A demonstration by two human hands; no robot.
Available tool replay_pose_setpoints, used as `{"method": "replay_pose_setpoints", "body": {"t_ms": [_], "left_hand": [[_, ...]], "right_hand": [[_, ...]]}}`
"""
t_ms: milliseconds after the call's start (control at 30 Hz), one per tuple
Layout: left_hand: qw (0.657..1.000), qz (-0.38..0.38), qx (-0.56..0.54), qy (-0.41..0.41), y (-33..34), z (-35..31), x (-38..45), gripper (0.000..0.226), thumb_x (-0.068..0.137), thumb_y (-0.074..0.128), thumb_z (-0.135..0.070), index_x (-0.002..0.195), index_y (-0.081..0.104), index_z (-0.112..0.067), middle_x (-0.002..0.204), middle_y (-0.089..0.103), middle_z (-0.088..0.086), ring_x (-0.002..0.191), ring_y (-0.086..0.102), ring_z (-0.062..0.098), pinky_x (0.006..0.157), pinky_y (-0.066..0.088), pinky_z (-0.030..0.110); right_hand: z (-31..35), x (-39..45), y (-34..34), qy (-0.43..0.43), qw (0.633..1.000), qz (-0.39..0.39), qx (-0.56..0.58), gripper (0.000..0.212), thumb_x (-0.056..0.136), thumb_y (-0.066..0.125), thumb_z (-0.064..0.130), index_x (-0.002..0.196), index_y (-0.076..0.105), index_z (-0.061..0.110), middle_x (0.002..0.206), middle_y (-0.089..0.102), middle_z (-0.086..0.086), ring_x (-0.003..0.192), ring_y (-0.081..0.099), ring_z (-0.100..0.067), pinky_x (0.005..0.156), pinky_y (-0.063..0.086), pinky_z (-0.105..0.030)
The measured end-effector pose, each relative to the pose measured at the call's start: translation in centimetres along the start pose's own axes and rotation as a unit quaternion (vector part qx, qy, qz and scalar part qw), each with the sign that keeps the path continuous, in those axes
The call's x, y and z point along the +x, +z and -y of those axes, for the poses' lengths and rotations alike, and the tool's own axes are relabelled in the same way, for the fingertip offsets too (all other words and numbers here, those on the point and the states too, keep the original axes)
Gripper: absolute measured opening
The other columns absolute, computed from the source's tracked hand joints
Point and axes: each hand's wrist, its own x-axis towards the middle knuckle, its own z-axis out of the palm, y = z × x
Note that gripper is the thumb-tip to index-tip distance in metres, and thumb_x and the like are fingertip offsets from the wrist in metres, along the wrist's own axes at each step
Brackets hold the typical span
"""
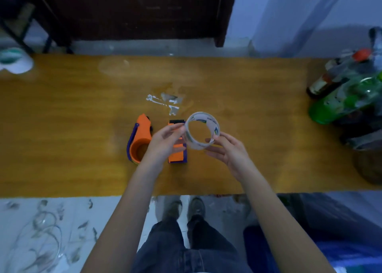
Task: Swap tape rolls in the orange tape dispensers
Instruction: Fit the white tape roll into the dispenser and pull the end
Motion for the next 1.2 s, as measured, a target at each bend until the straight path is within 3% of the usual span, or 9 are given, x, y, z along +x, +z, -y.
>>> {"method": "replay_pose_setpoints", "body": {"t_ms": [133, 200, 300, 533, 700, 833, 933, 1000, 1200], "left_hand": [[0.968, -0.134, 0.193, 0.092, -0.3, 1.0, 0.3, 0.027, 0.096, 0.047, -0.034, 0.109, 0.063, -0.016, 0.102, 0.064, 0.000, 0.101, 0.060, 0.022, 0.083, 0.049, 0.034], [0.901, -0.164, 0.380, 0.134, -0.7, 1.7, 0.6, 0.034, 0.093, 0.050, -0.037, 0.114, 0.061, -0.013, 0.109, 0.063, 0.005, 0.106, 0.058, 0.024, 0.082, 0.046, 0.035], [0.800, -0.164, 0.570, 0.092, -0.1, 2.3, 1.3, 0.050, 0.089, 0.053, -0.047, 0.116, 0.052, -0.005, 0.114, 0.056, 0.014, 0.105, 0.055, 0.032, 0.070, 0.044, 0.037], [0.744, -0.139, 0.654, 0.013, 1.9, 2.1, 2.7, 0.054, 0.084, 0.059, -0.054, 0.105, 0.051, -0.004, 0.099, 0.063, 0.011, 0.087, 0.063, 0.029, 0.057, 0.043, 0.032], [0.770, -0.130, 0.625, 0.011, 1.9, 1.5, 3.1, 0.046, 0.079, 0.067, -0.049, 0.085, 0.053, -0.006, 0.074, 0.049, 0.005, 0.080, 0.061, 0.029, 0.055, 0.040, 0.031], [0.832, -0.130, 0.537, 0.041, 1.0, 1.6, 2.6, 0.050, 0.086, 0.059, -0.044, 0.061, 0.035, -0.008, 0.059, 0.038, 0.004, 0.060, 0.047, 0.027, 0.043, 0.027, 0.030], [0.894, -0.077, 0.440, 0.028, 0.3, 2.3, 2.4, 0.035, 0.084, 0.062, -0.036, 0.098, 0.058, -0.004, 0.082, 0.064, 0.012, 0.075, 0.065, 0.033, 0.053, 0.047, 0.034], [0.939, -0.046, 0.340, -0.001, 0.0, 3.3, 2.3, 0.044, 0.085, 0.063, -0.032, 0.123, 0.056, -0.010, 0.096, 0.069, 0.015, 0.075, 0.070, 0.032, 0.067, 0.058, 0.043], [0.989, -0.044, 0.100, -0.098, -0.1, 6.2, 2.0, 0.045, 0.089, 0.063, -0.020, 0.130, 0.050, -0.004, 0.107, 0.060, 0.017, 0.087, 0.064, 0.027, 0.057, 0.057, 0.027]], "right_hand": [[0.1, 0.8, -0.8, 0.017, 0.999, 0.028, 0.020, 0.028, 0.092, 0.057, 0.013, 0.118, 0.058, 0.005, 0.105, 0.067, -0.015, 0.089, 0.068, -0.028, 0.080, 0.057, -0.036], [-0.1, 1.1, -1.2, 0.027, 0.998, 0.038, 0.032, 0.019, 0.093, 0.053, 0.012, 0.110, 0.060, 0.005, 0.102, 0.066, -0.015, 0.088, 0.068, -0.028, 0.081, 0.057, -0.036], [-0.5, 1.6, -1.5, 0.040, 0.999, 0.029, 0.020, 0.016, 0.094, 0.052, 0.012, 0.106, 0.060, 0.005, 0.100, 0.065, -0.016, 0.087, 0.067, -0.029, 0.082, 0.056, -0.037], [-1.2, 1.8, -1.0, 0.048, 0.998, 0.029, 0.008, 0.013, 0.095, 0.050, 0.013, 0.096, 0.061, 0.006, 0.096, 0.065, -0.017, 0.084, 0.066, -0.028, 0.081, 0.056, -0.037], [-1.2, 1.4, -0.2, 0.069, 0.997, 0.023, 0.018, 0.013, 0.095, 0.048, 0.017, 0.092, 0.059, 0.011, 0.087, 0.066, -0.016, 0.082, 0.064, -0.026, 0.080, 0.054, -0.036], [-1.6, 1.1, 0.3, 0.081, 0.996, 0.027, 0.014, 0.013, 0.095, 0.049, 0.019, 0.093, 0.059, 0.011, 0.090, 0.067, -0.017, 0.084, 0.066, -0.026, 0.077, 0.056, -0.033], [-1.9, 1.0, 0.3, 0.068, 0.997, 0.040, 0.015, 0.016, 0.096, 0.049, 0.019, 0.098, 0.059, 0.007, 0.091, 0.068, -0.017, 0.084, 0.067, -0.026, 0.078, 0.058, -0.032], [-2.0, 1.0, 0.2, 0.056, 0.997, 0.046, -0.010, 0.020, 0.095, 0.050, 0.018, 0.106, 0.059, 0.004, 0.094, 0.068, -0.016, 0.087, 0.067, -0.026, 0.079, 0.058, -0.033], [-2.1, 0.5, -0.2, 0.032, 0.993, 0.066, -0.091, 0.013, 0.096, 0.050, 0.017, 0.097, 0.061, 0.011, 0.092, 0.067, -0.013, 0.081, 0.067, -0.023, 0.067, 0.060, -0.025]]}}
